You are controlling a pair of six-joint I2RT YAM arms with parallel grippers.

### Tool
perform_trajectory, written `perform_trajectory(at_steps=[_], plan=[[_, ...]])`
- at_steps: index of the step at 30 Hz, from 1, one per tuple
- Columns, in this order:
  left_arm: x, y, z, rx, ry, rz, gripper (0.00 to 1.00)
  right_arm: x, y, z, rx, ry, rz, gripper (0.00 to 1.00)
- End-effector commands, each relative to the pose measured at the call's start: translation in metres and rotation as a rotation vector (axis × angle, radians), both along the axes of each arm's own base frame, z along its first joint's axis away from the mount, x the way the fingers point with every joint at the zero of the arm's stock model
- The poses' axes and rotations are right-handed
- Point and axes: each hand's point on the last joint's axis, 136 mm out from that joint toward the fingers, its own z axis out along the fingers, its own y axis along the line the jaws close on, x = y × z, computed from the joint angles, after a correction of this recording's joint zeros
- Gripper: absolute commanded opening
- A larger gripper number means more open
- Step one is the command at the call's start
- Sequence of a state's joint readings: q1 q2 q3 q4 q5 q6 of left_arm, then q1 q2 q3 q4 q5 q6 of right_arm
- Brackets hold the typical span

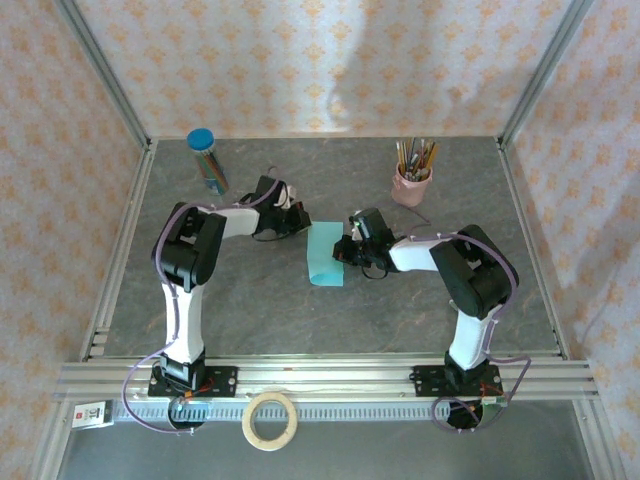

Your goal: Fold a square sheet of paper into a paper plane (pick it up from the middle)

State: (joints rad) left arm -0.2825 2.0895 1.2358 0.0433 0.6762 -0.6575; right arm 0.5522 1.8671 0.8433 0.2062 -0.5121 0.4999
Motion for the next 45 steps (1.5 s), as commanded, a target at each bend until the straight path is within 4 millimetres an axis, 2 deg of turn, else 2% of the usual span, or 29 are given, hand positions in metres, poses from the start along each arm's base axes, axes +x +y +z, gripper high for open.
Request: perform_trajectory(at_steps=[1,3,6,8,11,15,20,24,26,29,33,36,38,39,45], plan=[[0.011,0.031,-0.014,0.103,0.012,0.053,0.0,-0.121,-0.122,-0.117,-0.549,0.453,-0.057,0.02],[0.016,0.026,0.005,0.082,-0.025,0.043,0.0,-0.121,-0.121,-0.117,-0.546,0.453,-0.058,0.02],[0.014,0.005,0.035,0.01,-0.077,0.008,0.0,-0.12,-0.121,-0.117,-0.544,0.453,-0.058,0.02],[0.008,-0.009,0.044,-0.012,-0.093,-0.009,0.0,-0.121,-0.121,-0.118,-0.543,0.454,-0.059,0.02],[-0.001,-0.027,0.038,-0.025,-0.084,-0.031,0.0,-0.122,-0.121,-0.119,-0.543,0.455,-0.057,0.02],[-0.002,-0.034,0.018,-0.026,-0.044,-0.031,0.0,-0.123,-0.122,-0.12,-0.546,0.459,-0.053,0.01],[0.001,-0.024,-0.006,0.043,0.013,-0.011,0.0,-0.123,-0.123,-0.121,-0.548,0.458,-0.056,0.01],[0.008,-0.001,-0.027,0.114,0.055,0.037,0.0,-0.123,-0.124,-0.121,-0.552,0.456,-0.061,0.02],[0.013,0.012,-0.029,0.135,0.059,0.056,0.0,-0.122,-0.124,-0.121,-0.555,0.455,-0.067,0.01],[0.022,0.025,-0.016,0.133,0.039,0.084,0.0,-0.123,-0.124,-0.121,-0.552,0.456,-0.074,0.01],[0.025,0.022,0.027,0.086,-0.035,0.082,0.0,-0.124,-0.125,-0.122,-0.553,0.459,-0.08,0.01],[0.008,0.01,0.049,0.006,-0.052,0.087,0.0,-0.124,-0.125,-0.121,-0.552,0.458,-0.082,0.01],[-0.012,0.001,0.049,-0.034,-0.031,0.096,0.0,-0.125,-0.126,-0.121,-0.553,0.457,-0.082,0.01],[-0.023,-0.004,0.058,-0.066,-0.041,0.098,0.0,-0.125,-0.126,-0.121,-0.552,0.457,-0.081,0.01],[-0.08,-0.037,0.051,-0.209,0.035,0.102,0.0,-0.126,-0.126,-0.121,-0.55,0.46,-0.08,0.01]])
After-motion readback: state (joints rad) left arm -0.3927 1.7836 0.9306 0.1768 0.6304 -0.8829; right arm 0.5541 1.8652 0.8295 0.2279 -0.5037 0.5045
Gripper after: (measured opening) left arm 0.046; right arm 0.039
